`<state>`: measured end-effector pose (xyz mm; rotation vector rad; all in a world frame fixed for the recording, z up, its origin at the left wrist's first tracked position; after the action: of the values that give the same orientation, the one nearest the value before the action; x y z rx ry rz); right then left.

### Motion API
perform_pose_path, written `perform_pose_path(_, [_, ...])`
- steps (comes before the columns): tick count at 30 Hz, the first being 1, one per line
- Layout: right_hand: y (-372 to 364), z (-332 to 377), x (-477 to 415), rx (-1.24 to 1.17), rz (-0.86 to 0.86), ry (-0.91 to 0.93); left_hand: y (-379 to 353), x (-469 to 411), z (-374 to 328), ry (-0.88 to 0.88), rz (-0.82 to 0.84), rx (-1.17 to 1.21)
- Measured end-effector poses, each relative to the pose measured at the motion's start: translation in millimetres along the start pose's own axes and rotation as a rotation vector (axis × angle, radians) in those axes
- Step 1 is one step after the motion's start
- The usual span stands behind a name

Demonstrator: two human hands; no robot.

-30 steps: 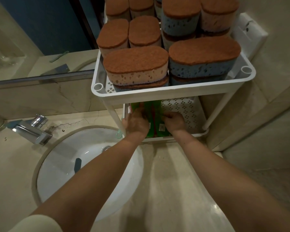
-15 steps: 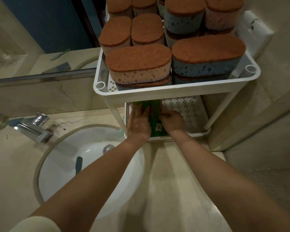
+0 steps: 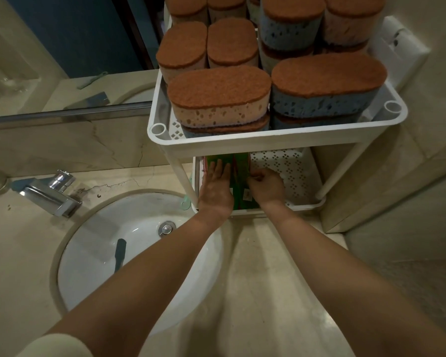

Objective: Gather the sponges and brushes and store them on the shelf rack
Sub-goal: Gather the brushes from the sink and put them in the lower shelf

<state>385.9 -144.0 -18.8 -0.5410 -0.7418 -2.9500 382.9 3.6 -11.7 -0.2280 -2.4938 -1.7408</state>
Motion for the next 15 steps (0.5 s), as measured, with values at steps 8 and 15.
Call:
perform_pose_path(8, [1, 7, 16, 0.045, 0.048, 0.021, 3, 24, -8, -0.049, 0.042, 0.048])
perform_pose_path(15, [9, 13, 68, 0.05, -0.135, 0.156, 15, 91, -8, -0.177, -0.037, 0.233])
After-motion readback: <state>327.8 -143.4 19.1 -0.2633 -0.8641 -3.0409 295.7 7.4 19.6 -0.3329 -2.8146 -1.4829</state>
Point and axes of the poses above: each hand's wrist, its own x-axis away from the middle knuckle, its own y-axis out of the back of the hand, z = x × y, the point moved 10 cm from there along -x, towards the middle knuckle, and after that the axes turned 12 degrees about z, right-handed, at the moved point
